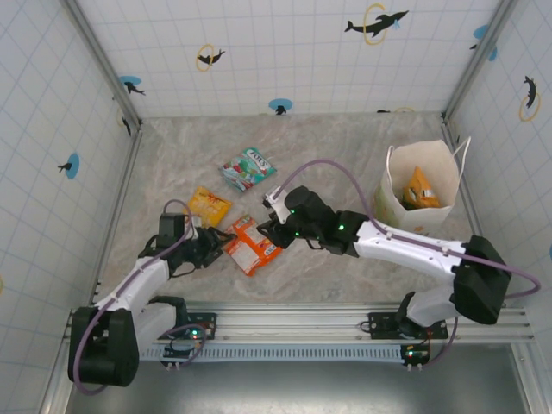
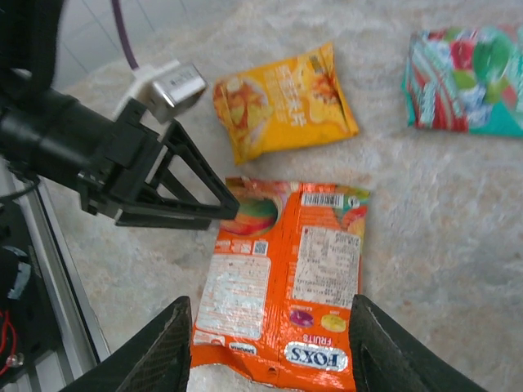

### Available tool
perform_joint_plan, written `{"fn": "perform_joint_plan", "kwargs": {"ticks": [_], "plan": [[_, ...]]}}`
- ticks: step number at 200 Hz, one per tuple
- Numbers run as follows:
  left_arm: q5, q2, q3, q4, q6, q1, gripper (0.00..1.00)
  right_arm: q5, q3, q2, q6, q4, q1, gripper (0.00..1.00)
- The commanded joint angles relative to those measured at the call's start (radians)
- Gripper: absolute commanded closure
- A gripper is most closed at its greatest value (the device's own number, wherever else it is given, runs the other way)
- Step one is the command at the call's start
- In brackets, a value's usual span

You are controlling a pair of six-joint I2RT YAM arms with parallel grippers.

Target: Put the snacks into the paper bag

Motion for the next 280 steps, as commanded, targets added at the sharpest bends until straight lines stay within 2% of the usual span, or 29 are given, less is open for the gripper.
{"fn": "perform_joint_plan", "kwargs": {"ticks": [1,89,167,233,280], "plan": [[-0.011,-0.009,-0.031,0.015,-0.006,0.016,0.37,0.0,0.01,0.063,0.034,0.038,0.009,0.47],[0.022,0.115,-0.058,0.2,0.002,0.018,0.41,-0.005,0.061,0.29,0.099,0.02,0.016,0.48],[0.063,0.196,-0.065,0.323,0.013,-0.001,0.45,0.024,0.062,0.392,0.123,0.019,0.016,0.51],[0.067,0.256,-0.037,0.397,0.017,-0.058,0.56,0.015,0.032,0.415,0.166,0.052,0.02,0.53],[0.07,0.276,-0.01,0.403,0.029,-0.067,0.69,0.005,0.011,0.418,0.176,0.084,0.018,0.54]]}}
